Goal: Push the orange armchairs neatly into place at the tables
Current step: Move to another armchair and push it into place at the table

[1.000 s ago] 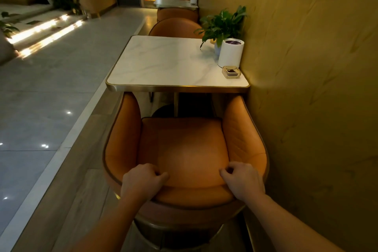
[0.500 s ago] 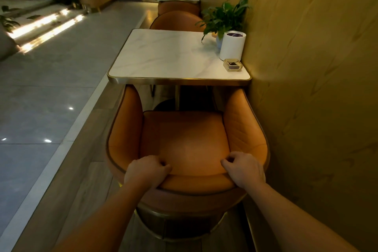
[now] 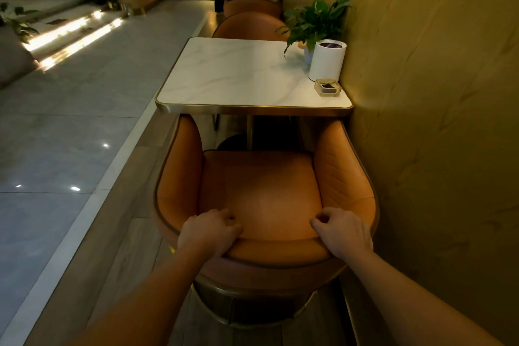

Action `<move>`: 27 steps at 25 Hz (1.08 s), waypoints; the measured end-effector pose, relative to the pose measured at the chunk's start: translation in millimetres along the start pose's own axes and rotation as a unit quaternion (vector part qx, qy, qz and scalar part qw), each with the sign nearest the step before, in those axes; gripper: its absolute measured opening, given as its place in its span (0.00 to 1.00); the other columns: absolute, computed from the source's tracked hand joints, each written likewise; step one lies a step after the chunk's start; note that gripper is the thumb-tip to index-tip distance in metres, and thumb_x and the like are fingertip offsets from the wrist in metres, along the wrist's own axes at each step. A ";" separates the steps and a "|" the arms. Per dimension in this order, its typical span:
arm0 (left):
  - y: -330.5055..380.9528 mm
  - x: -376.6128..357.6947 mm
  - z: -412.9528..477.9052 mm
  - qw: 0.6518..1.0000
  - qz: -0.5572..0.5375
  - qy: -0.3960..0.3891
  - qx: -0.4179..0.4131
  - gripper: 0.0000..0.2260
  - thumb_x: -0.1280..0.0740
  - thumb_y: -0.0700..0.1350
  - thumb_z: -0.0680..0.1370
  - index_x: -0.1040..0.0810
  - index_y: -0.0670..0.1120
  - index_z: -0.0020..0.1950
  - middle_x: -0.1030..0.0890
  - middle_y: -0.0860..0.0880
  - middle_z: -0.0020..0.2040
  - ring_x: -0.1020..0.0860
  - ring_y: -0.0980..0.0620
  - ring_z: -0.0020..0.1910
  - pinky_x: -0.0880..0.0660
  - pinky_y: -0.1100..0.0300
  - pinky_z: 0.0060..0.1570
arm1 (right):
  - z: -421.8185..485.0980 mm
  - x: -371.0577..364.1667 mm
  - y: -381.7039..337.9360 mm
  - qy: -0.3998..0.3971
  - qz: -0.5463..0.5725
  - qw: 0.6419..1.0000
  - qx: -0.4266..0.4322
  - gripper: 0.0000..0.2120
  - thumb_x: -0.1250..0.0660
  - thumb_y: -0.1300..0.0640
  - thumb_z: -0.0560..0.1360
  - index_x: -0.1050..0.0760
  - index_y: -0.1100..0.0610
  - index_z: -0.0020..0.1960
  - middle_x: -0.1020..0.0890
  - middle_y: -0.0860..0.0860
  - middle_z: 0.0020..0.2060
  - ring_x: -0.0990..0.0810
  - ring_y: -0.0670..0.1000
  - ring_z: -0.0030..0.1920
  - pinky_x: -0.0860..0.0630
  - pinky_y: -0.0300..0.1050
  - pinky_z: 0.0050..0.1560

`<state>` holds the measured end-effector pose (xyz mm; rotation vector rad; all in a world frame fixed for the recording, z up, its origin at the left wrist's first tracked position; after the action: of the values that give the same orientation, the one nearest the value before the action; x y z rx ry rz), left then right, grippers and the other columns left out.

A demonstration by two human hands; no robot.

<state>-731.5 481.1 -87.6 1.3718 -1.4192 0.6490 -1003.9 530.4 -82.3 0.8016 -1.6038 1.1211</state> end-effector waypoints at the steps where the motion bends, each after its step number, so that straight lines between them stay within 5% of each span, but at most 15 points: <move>1: -0.3 -0.4 0.2 1.000 -0.007 -0.002 0.004 0.17 0.46 0.60 0.82 0.25 0.55 0.64 0.27 0.55 0.55 0.26 0.52 0.54 0.28 0.49 0.60 | 0.1 -0.1 0.3 0.001 -0.002 1.000 0.000 0.20 0.39 0.37 0.79 0.21 0.46 0.63 0.17 0.46 0.50 0.23 0.48 0.46 0.22 0.46 0.46; 4: -4.6 -1.3 1.6 0.999 -0.030 0.005 0.021 0.17 0.46 0.61 0.81 0.26 0.57 0.65 0.27 0.55 0.53 0.26 0.52 0.52 0.30 0.46 0.65 | 1.0 -1.9 1.3 -0.002 -0.008 1.000 -0.001 0.20 0.39 0.37 0.79 0.22 0.45 0.63 0.17 0.47 0.52 0.21 0.49 0.48 0.21 0.47 0.48; 9: 1.8 4.1 -6.4 1.000 0.011 0.022 -0.006 0.17 0.47 0.56 0.84 0.25 0.52 0.66 0.25 0.52 0.62 0.27 0.49 0.63 0.41 0.42 0.73 | 1.6 -4.1 1.0 -0.002 -0.009 1.000 0.000 0.19 0.39 0.38 0.79 0.21 0.46 0.63 0.17 0.47 0.53 0.23 0.48 0.47 0.22 0.47 0.48; 18: -24.4 6.5 -13.2 0.994 -0.067 0.084 0.008 0.16 0.45 0.57 0.82 0.25 0.52 0.63 0.23 0.52 0.53 0.25 0.53 0.53 0.37 0.47 0.67 | 0.8 -9.6 -11.2 -0.079 -0.061 0.995 0.014 0.18 0.41 0.44 0.82 0.23 0.51 0.66 0.18 0.49 0.52 0.21 0.49 0.49 0.21 0.45 0.49; 27: -60.3 50.4 -59.4 0.994 -0.033 0.100 0.009 0.26 0.47 0.60 0.82 0.42 0.54 0.79 0.35 0.49 0.77 0.39 0.49 0.77 0.48 0.41 0.77 | -38.1 7.1 -72.0 -0.069 -0.060 0.994 0.058 0.22 0.43 0.39 0.82 0.24 0.51 0.66 0.18 0.48 0.52 0.21 0.49 0.51 0.23 0.44 0.48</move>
<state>-649.3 501.6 -37.5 1.3224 -1.2082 0.7356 -928.8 540.5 -51.6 1.0581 -1.5908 1.0990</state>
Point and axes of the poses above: each hand's wrist, its own z-axis towards the middle knuckle, its own x-axis out of the back of the hand, y = z × x, the point moved 8 cm from there along z, towards the middle knuckle
